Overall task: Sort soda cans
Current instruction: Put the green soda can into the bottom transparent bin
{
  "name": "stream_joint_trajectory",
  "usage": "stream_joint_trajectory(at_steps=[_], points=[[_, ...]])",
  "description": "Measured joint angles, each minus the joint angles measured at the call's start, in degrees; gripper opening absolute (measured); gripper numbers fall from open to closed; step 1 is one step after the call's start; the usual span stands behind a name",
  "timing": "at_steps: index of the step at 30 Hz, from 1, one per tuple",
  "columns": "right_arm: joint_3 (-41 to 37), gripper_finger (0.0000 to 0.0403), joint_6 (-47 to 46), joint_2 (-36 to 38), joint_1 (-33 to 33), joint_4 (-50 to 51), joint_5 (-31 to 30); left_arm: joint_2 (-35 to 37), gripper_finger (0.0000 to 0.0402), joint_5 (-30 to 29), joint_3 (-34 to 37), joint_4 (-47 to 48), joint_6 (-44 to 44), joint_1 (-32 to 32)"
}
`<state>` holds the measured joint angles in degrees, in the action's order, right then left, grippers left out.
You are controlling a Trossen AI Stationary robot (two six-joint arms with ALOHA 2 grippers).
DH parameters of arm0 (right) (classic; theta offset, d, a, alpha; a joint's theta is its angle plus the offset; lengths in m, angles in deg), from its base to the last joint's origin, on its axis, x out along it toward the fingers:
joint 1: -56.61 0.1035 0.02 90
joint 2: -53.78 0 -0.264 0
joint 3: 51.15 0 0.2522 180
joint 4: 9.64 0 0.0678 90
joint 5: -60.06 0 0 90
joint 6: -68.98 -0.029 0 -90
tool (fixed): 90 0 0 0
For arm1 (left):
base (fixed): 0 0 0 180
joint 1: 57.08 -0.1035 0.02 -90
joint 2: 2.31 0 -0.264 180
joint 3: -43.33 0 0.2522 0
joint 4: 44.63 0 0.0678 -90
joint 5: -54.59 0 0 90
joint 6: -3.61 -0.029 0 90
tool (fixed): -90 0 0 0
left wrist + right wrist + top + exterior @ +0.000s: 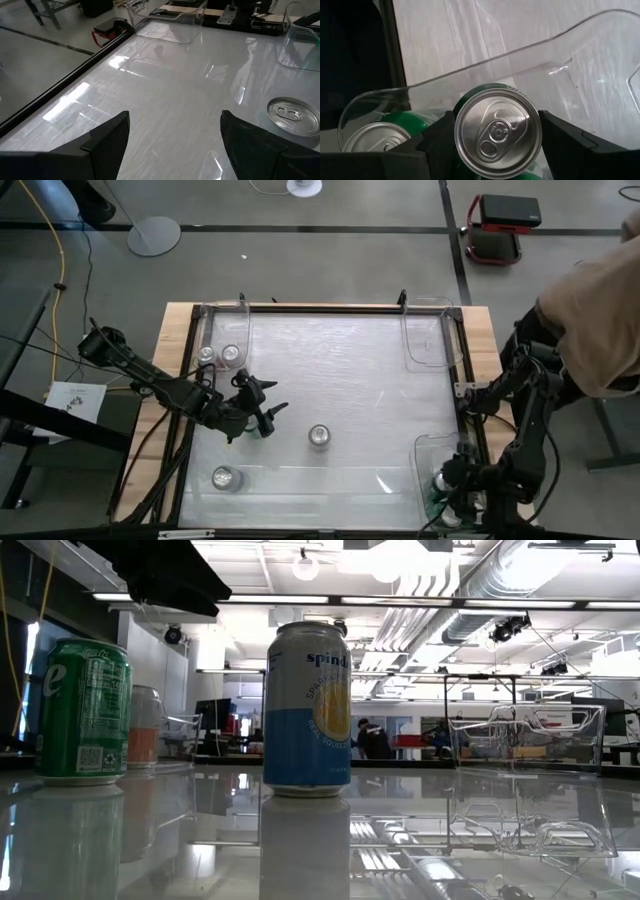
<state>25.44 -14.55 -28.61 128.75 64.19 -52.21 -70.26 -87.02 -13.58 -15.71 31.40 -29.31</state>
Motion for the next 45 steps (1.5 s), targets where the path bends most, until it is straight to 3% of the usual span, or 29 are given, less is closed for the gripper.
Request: stream_joint_trajectory(at_steps=[5, 10, 18, 27, 30, 35, 40, 45], points=[[0.11, 0.0246, 0.03, 0.04, -2.45, -0.15, 1.94, 0.0, 0.0287, 0.0, 0.0, 0.0, 0.0, 0.0], [0.15, 0.0282, 0.45, 0.08, -5.04, -0.66, 6.46, 0.0, 0.0287, 0.0, 0.0, 0.0, 0.02, 0.0], [1.54, 0.0311, 8.39, -0.07, -7.69, -1.9, 9.27, 0.0, 0.0287, 0.02, 0.0, 0.0, 0.02, 0.0], [8.83, 0.0312, 10.67, -0.07, -10.17, 2.32, 8.74, 0.0, 0.0287, 0.02, 0.0, -0.02, 0.02, 0.0], [11.95, 0.0312, 13.55, -0.07, -11.54, 3.81, 5.25, 0.0, 0.0287, 0.01, 0.0, -0.02, 0.02, 0.0], [14.57, 0.0312, 27.15, -0.04, -16.63, 1.34, -6.13, 0.0, 0.0287, 0.01, -0.01, -0.02, -0.01, 0.0], [12.25, 0.0312, 47.3, -0.04, -28.34, -11.15, -2.43, 0.0, 0.0287, 0.02, 0.0, 0.0, 0.0, 0.0], [5.64, 0.0312, 72.82, -0.05, -41.35, -33.92, 1.7, 0.02, 0.0287, 0.38, 0.0, 0.34, 0.52, 0.0]])
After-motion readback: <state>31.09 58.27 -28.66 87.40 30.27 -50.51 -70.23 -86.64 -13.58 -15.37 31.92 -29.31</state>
